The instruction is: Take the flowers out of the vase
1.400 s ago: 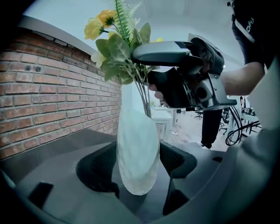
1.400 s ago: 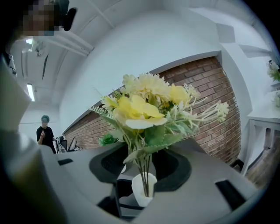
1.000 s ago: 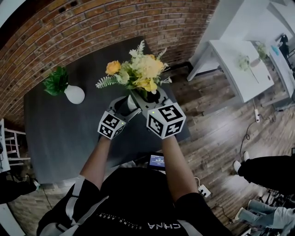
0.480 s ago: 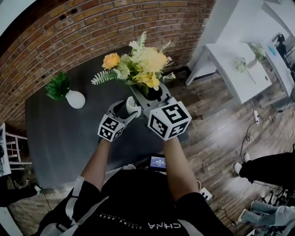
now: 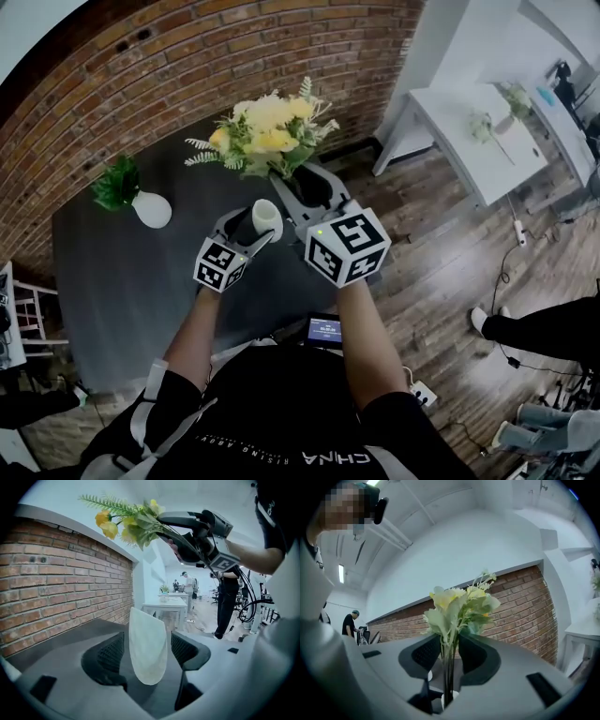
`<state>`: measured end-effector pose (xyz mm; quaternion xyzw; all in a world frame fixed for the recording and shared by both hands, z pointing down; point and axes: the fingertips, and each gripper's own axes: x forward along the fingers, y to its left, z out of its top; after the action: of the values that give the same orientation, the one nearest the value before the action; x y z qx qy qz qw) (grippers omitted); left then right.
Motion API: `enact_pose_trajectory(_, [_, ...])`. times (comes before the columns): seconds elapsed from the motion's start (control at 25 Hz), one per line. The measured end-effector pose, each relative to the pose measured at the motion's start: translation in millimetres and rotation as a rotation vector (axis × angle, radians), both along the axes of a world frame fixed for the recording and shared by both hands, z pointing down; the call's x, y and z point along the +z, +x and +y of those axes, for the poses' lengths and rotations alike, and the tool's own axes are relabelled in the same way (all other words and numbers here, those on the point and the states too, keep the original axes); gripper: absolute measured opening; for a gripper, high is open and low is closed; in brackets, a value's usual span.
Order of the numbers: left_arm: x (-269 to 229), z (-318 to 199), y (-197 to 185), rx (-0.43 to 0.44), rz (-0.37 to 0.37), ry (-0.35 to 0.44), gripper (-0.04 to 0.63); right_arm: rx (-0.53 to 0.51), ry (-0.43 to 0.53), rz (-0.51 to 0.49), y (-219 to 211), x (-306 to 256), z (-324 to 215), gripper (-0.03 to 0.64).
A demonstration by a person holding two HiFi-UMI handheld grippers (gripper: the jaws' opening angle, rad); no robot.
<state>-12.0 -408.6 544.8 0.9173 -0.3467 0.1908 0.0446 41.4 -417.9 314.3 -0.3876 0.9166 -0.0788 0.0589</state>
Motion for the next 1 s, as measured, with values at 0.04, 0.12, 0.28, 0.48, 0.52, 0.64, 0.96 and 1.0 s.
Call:
enact_pose_trajectory(0.04, [-1.4, 0.4, -0.3, -0.003, 0.003, 0.004, 0.301, 0.0, -0.012, 0.003, 2.0, 6.3, 1.5, 0.117])
enact_pose_trajectory(0.12, [-5.9, 0.2, -1.5, -0.014, 0.011, 0.018, 0.301, -0.009, -0.034, -0.005, 4.6, 17.5, 5.2, 0.101])
enact_pose_trajectory(0.28, [-16.8, 0.5, -8.5, -0.028, 0.022, 0.032, 0.301, -0.021, -0.056, -0.026, 7.3, 27.8, 8.6, 0.089])
enact_pose_trajectory(0.48, [-36.9, 6.6, -24.3, -0.061, 0.039, 0.053, 0.301, -0.037, -0.059, -0.007, 10.5, 34.3, 8.7, 0.087])
enact_pose_trajectory(0.52, [-42.7, 9.9, -25.7, -0.065, 0.045, 0.063, 0.301, -0.041, -0.06, -0.007, 12.3, 36.5, 10.4, 0.087])
enact_pose_trajectory(0.64, [-66.8, 20.9, -28.9, -0.074, 0.08, 0.095, 0.301, -0.057, -0.066, -0.019, 15.6, 37.8, 15.0, 0.087])
enact_pose_trajectory(0.96, [-137.4, 66.0, 17.2, 0.045, 0.38, 0.013, 0.299, -0.158, -0.048, -0.104, 32.6, 31.1, 44.9, 0.087])
enact_pose_trajectory(1.0, [-146.0, 69.8, 23.1, 0.063, 0.463, -0.021, 0.299, -0.177, -0.044, -0.124, 34.6, 29.9, 51.1, 0.087])
